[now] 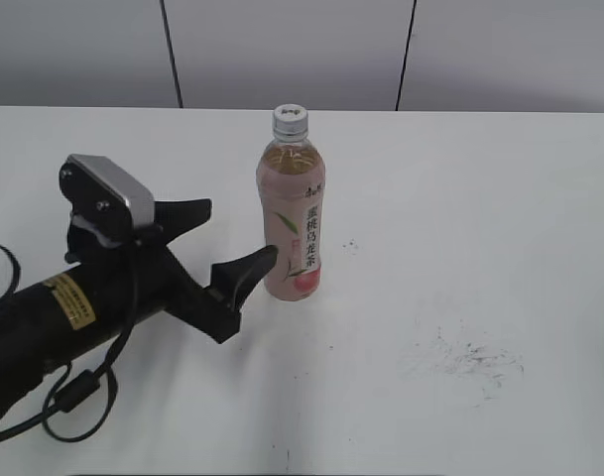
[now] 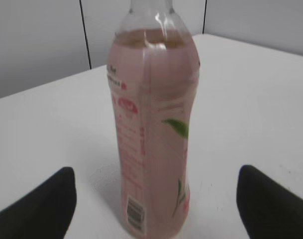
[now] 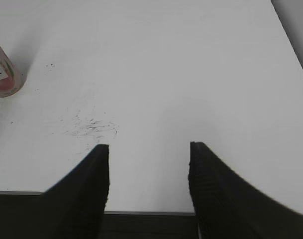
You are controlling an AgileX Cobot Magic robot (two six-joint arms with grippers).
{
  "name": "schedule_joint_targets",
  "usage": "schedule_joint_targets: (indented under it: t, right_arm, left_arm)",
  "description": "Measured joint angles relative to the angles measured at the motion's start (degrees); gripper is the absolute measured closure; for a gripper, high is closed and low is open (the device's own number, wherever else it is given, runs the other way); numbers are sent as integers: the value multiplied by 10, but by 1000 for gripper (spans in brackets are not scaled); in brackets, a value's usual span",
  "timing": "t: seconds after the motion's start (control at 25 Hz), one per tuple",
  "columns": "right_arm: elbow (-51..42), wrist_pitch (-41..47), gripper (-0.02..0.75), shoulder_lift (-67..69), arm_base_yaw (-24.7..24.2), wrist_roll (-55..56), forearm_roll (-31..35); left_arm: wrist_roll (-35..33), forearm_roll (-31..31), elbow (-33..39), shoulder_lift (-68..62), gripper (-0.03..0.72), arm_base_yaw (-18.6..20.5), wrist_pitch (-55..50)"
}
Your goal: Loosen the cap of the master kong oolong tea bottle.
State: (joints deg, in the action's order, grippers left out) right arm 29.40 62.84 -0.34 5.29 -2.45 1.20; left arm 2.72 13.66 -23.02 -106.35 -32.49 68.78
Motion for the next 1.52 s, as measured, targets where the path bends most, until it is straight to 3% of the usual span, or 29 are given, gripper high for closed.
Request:
schedule_joint_targets:
  t: [0.72, 0.84, 0.96, 1.0, 1.36, 1.52]
  right_arm:
    - [0, 0, 346, 0, 0, 4, 2]
    - [0, 0, 346, 0, 0, 4, 2]
    - [0, 0, 346, 0, 0, 4, 2]
    - [0, 0, 346, 0, 0, 4, 2]
    - [0, 0, 346, 0, 0, 5, 6]
    - [0, 0, 346, 0, 0, 5, 32]
  left_arm:
    - [45, 40, -189, -143, 106, 0, 1]
    - [46, 42, -208, -154, 147, 0, 1]
    - [46, 46, -212, -157, 286, 0, 0]
    - [46, 47, -212, -157, 300, 0, 0]
    - [46, 99, -215, -145, 299, 1, -20]
    - [48, 120, -229, -144, 299, -18, -38]
